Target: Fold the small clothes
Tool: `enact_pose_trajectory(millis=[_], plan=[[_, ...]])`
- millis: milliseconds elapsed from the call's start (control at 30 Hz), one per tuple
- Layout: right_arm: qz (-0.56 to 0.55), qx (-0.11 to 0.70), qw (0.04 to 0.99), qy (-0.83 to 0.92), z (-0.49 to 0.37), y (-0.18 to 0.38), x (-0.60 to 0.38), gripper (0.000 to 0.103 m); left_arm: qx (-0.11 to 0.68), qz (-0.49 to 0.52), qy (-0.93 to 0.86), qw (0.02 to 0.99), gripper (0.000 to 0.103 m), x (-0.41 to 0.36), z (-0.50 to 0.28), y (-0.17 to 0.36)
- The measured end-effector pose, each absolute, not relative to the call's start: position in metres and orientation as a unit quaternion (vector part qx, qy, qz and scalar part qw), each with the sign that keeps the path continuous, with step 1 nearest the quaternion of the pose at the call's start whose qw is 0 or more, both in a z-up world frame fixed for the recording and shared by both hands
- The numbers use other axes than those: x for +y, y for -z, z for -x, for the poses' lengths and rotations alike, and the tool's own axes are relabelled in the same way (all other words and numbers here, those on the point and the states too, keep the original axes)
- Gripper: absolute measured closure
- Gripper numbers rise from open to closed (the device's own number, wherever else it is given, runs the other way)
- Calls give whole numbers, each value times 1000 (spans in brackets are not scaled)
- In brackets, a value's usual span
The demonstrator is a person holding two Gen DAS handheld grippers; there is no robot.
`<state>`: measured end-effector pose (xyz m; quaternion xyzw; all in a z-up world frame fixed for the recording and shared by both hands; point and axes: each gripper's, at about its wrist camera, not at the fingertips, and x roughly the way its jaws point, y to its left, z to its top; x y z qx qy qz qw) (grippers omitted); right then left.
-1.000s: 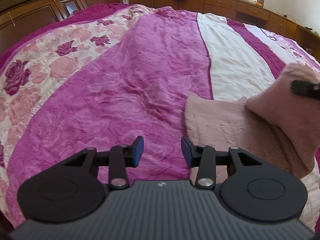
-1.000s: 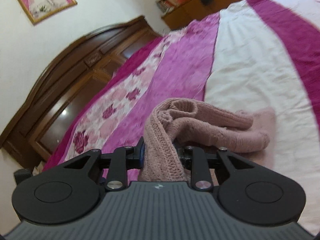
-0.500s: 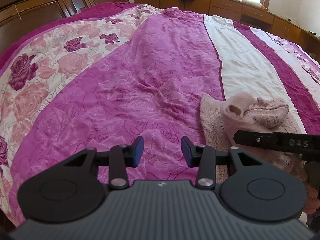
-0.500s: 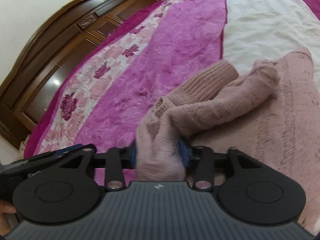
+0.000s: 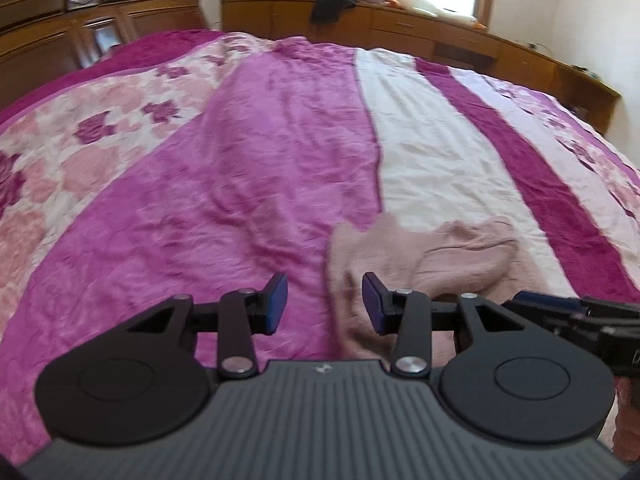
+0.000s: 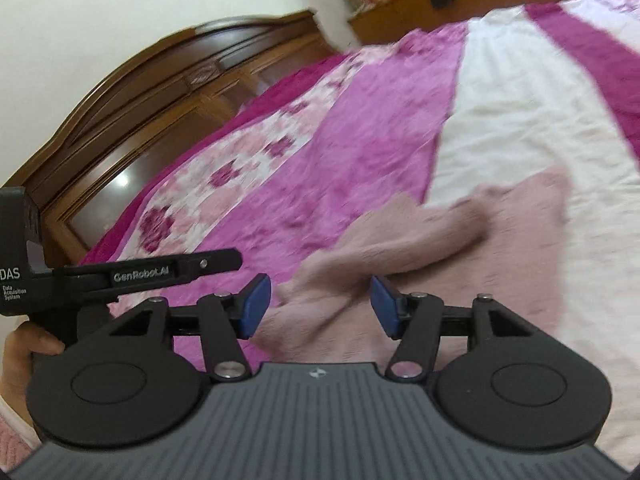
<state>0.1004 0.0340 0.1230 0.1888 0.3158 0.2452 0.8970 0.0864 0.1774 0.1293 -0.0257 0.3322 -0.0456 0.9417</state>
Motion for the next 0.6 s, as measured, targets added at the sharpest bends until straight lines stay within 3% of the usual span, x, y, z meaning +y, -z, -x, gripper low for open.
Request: enact_pose_trajectory(millis=[233,333,600], plan=[[-205,291,922,-153,-100,-120,-24,40,334,-7,109,936,59,136,-96,-126],[-210,296,924,-119,-104,-111,-41,40,342,-28,127,931,45,120,-101,-117],[-239,319,912,-96,-107,-83,-59,39,366,-80,145,916,45,91,-120,-91]])
